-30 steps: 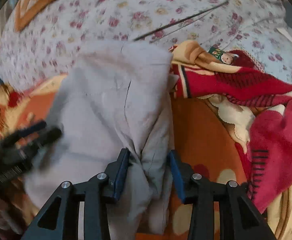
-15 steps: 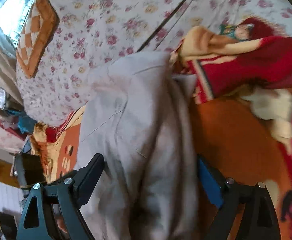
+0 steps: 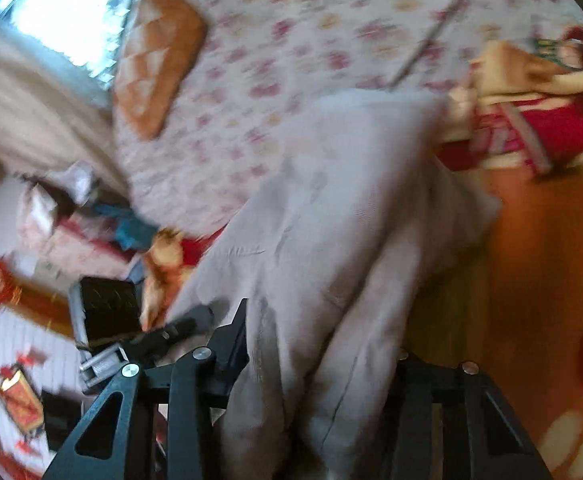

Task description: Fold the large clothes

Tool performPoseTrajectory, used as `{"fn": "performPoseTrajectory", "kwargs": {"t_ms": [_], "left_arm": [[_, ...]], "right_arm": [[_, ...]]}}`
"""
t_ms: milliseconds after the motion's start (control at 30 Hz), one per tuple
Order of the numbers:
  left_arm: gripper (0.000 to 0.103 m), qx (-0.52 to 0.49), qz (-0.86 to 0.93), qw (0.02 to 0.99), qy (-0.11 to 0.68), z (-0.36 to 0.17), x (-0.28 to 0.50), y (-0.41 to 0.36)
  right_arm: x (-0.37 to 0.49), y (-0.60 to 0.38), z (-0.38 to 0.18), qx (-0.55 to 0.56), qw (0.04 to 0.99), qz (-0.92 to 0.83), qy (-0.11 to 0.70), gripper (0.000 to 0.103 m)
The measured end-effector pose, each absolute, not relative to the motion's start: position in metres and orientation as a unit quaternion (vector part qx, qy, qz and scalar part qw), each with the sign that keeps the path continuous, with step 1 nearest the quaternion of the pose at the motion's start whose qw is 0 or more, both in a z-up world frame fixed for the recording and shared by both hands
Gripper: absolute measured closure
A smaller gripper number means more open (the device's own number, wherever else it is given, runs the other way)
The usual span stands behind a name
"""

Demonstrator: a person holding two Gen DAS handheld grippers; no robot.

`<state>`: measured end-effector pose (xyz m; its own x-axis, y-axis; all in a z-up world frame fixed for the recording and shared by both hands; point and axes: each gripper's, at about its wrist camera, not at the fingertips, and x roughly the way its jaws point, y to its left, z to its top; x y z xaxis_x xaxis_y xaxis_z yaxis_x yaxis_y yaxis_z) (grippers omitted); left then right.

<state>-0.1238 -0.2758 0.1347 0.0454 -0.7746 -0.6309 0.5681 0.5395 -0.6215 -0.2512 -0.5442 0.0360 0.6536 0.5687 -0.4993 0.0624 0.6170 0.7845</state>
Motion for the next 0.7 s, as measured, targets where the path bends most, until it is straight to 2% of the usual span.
{"fn": "performPoseTrajectory", "kwargs": {"t_ms": [133,200,300,400,467,500,700], "left_arm": [[0.073,-0.061,-0.442,0.735,0.511,0.140,-0.152,-0.232],[0.071,-0.044,-0.405,0.730,0.549,0.113,-0.159,-0.220],[0.057,-0.045,-0.360,0.727,0.583,0.080,-0.160,-0.207],[0.056,-0.076,-0.339,0.749,0.565,0.090,-0.157,-0.191],[0.047,-0.079,-0.323,0.776,0.536,0.107,-0.155,-0.185],[0.039,-0.078,-0.316,0.785,0.527,0.111,-0.155,-0.186],[0.038,-0.011,-0.278,0.816,0.506,0.108,-0.160,-0.219]], "right_arm": [[-0.257,-0.501,0.042,0.394,0.800,0.195,0.407,0.059],[-0.260,-0.483,0.025,0.380,0.789,0.170,0.451,0.049],[-0.267,-0.475,0.013,0.337,0.795,0.114,0.492,0.043],[-0.282,-0.487,0.038,0.339,0.817,0.082,0.460,0.043],[-0.292,-0.494,0.061,0.333,0.841,0.068,0.421,0.043],[-0.292,-0.494,0.071,0.328,0.848,0.066,0.410,0.043],[-0.243,-0.448,0.083,0.310,0.852,0.104,0.409,0.043]]}}
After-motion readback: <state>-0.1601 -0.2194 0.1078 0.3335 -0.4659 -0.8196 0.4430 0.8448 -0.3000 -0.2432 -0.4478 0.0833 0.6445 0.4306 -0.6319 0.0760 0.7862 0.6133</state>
